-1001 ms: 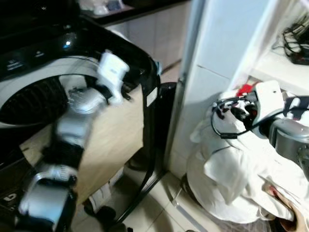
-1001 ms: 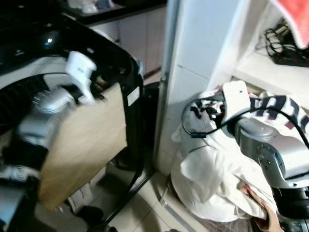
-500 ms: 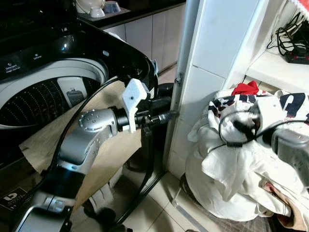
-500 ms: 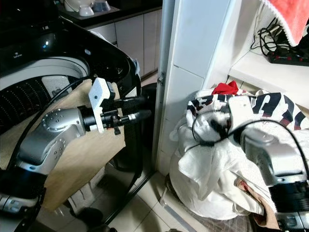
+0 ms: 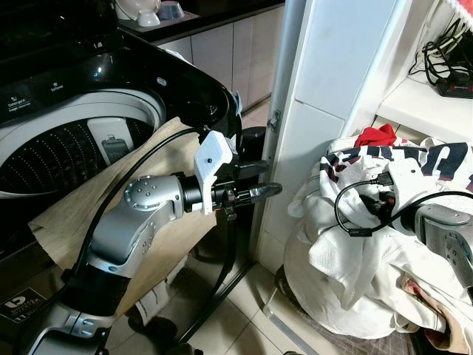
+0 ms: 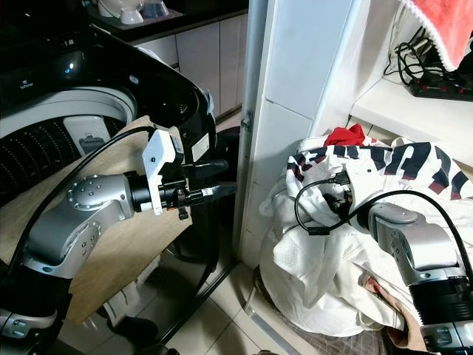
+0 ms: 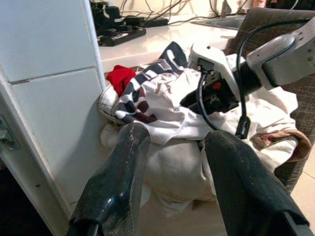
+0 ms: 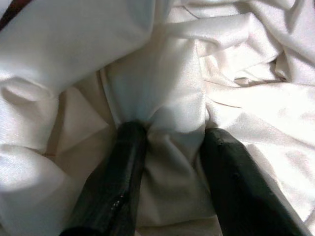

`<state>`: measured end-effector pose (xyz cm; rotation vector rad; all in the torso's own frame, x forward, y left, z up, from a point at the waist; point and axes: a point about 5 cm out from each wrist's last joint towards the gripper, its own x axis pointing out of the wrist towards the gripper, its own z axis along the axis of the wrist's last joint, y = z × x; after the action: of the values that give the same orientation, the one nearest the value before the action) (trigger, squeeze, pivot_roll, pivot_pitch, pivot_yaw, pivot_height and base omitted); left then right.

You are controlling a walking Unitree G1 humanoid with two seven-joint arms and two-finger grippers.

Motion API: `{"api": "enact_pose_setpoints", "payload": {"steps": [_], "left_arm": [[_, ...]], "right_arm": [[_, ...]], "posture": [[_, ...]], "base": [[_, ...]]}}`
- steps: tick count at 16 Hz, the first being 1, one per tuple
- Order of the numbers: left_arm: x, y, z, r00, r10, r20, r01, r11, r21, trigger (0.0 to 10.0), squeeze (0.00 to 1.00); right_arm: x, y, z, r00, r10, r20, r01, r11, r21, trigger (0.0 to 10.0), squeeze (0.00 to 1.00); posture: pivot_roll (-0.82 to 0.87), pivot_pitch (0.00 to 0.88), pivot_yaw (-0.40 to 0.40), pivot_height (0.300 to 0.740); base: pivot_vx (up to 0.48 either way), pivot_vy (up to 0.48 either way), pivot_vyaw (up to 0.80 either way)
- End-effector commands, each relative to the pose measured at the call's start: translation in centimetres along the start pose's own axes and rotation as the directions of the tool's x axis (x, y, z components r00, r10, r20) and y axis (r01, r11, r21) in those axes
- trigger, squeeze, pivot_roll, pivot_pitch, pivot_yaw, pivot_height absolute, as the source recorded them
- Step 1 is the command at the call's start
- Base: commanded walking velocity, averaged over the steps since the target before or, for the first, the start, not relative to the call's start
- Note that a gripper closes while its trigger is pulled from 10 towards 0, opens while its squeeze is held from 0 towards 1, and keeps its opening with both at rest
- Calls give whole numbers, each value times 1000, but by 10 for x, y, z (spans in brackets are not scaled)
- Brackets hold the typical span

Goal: Clothes washing

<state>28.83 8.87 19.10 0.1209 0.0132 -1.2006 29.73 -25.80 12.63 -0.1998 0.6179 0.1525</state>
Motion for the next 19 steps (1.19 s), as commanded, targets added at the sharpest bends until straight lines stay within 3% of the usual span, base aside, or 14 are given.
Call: {"api": "enact_pose_setpoints", "payload": {"steps": [1, 9, 11, 12, 16, 18, 19], "left_arm": [[0, -2, 3, 1000, -5, -1, 5, 1000, 4, 10000, 0], [1, -3, 3, 1000, 0, -5, 0, 1000, -2, 10000, 0], [1, -3, 3, 1000, 5, -4, -5, 1000, -2, 10000, 0], [1, -2, 3, 1000, 12, -3, -12, 1000, 2, 10000, 0], [4, 9, 9, 990, 135, 39, -136, 990, 31, 10000, 0], [8, 17, 18, 970, 222, 102, -228, 972, 55, 10000, 0], [13, 18, 23, 961, 243, 135, -248, 968, 22, 10000, 0]], "right_arm": [[0, -1, 0, 1000, 4, -1, -4, 1000, 23, 0, 0], [-3, -3, 9, 999, 13, 46, -15, 999, 38, 0, 0], [-7, -4, 17, 996, 19, 83, -23, 998, 55, 0, 0], [-12, -3, 28, 988, 48, 148, -62, 994, 88, 0, 0], [-41, 2, 73, 894, 193, 403, -280, 945, 169, 0, 0], [-58, 13, 96, 809, 283, 514, -414, 896, 158, 0, 0], [-68, 24, 107, 745, 353, 566, -501, 857, 125, 0, 0]], "posture": [[-113, 0, 12, 740], [-112, 0, 12, 740], [-111, 0, 10, 740], [-109, 0, 9, 740], [-112, 0, 10, 740], [-112, 0, 10, 740], [-112, 0, 10, 740]], "base": [[0, 0, 0], [0, 0, 0], [0, 0, 0], [0, 0, 0], [0, 0, 0], [0, 0, 0], [0, 0, 0]]}}
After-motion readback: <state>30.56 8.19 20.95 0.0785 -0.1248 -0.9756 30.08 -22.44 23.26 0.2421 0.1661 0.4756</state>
